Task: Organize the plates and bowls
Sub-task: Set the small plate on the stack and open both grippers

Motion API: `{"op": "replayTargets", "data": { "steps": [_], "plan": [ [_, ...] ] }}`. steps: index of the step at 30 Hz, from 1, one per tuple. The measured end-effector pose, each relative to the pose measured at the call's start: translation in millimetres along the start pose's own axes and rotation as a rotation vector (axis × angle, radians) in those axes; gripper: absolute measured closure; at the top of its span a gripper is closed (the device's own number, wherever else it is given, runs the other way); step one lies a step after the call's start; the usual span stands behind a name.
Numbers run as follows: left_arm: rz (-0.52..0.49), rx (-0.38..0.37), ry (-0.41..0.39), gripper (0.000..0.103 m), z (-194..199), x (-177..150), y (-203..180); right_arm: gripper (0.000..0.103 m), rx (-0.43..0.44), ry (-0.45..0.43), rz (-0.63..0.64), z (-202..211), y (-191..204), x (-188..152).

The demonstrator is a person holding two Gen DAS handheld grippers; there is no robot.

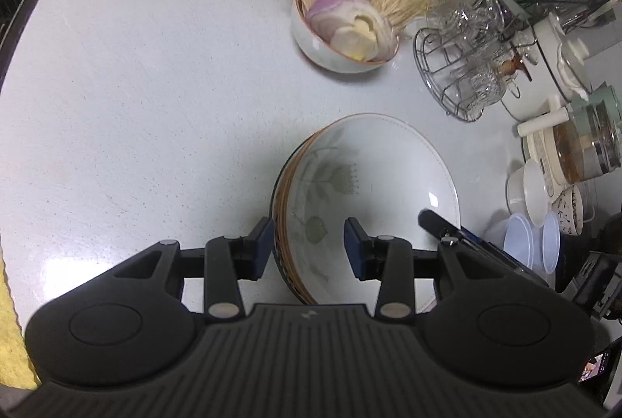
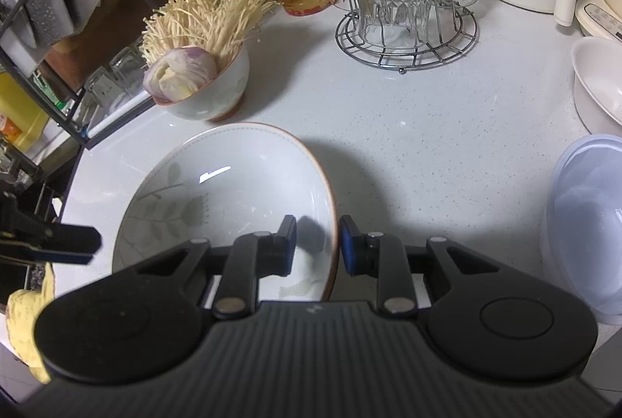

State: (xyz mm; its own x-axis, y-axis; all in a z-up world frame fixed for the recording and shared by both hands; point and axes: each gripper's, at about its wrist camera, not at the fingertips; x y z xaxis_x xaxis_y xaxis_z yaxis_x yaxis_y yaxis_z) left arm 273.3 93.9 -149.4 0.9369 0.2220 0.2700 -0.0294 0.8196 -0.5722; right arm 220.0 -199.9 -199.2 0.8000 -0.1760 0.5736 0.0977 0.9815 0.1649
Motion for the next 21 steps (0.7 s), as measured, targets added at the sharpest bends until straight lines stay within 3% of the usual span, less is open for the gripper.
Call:
{"op": "replayTargets", "data": {
  "steps": [9,21],
  "plan": [
    [-0.107,0.029,-0.134,0.059,40.8,-12.7,-30.6,0.076,-0.039,-0.093,0.007,35.6,1.5,9.3],
    [-0.32,0.024,-0.251,0.059,119.3,-52.2,-82.5,0.076,-0.01,-0.264,-0.042,153.8,21.3,9.8]
  ]
}}
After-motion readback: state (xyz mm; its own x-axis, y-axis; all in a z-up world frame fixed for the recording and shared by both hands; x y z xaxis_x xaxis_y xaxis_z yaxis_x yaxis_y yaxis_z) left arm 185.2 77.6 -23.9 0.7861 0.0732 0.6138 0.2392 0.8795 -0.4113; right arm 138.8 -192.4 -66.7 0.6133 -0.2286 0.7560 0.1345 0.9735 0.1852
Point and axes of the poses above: each gripper's, at about its wrist camera, not at the fingertips, and z roughly against the way its jaws point, y to its left, x to its top, and after that the axes turned 12 degrees about -x, right-handed
